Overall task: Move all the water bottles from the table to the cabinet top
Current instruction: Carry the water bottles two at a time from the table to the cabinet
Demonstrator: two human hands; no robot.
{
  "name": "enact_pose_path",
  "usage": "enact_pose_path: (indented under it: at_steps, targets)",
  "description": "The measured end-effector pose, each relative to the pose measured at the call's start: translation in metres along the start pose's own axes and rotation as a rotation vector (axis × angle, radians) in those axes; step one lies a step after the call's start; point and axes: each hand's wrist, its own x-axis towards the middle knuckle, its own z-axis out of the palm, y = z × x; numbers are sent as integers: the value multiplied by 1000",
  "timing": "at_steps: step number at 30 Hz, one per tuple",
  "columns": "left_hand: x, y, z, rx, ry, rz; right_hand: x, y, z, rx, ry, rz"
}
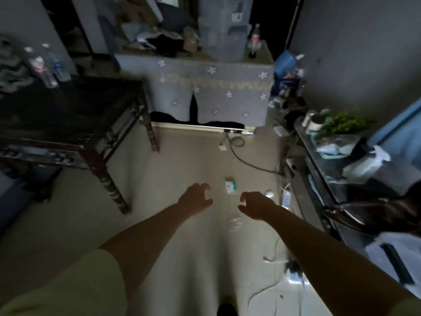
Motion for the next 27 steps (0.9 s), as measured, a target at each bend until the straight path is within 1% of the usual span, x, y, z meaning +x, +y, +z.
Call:
enact_pose_path:
  at_steps: [5,8,11,17,20,23,27]
  targets:
    - [41,-28,-42,-46,102,-166,86,-22,-48,-67,-7,-171]
    - [58,-50,-57,-83,155,-260,128,-45,-66,-51,-41,-224]
    - [74,-74,-75,-110,177,-339,172,-78,-76,-76,-67,-289]
    - [116,-148,-131,-153,268,-448,263,-166,-98,-133,-94,-419]
    - [142,-189,-170,-163,299,-469,309,-214,-116,-126,-72,-446]
    - [174,-233,-223,-150,316,-463,359,-266,-140,-131,-67,-455]
    - [219,-275,-287,-154,339,-460,416,-315,-172,-113,-36,-481]
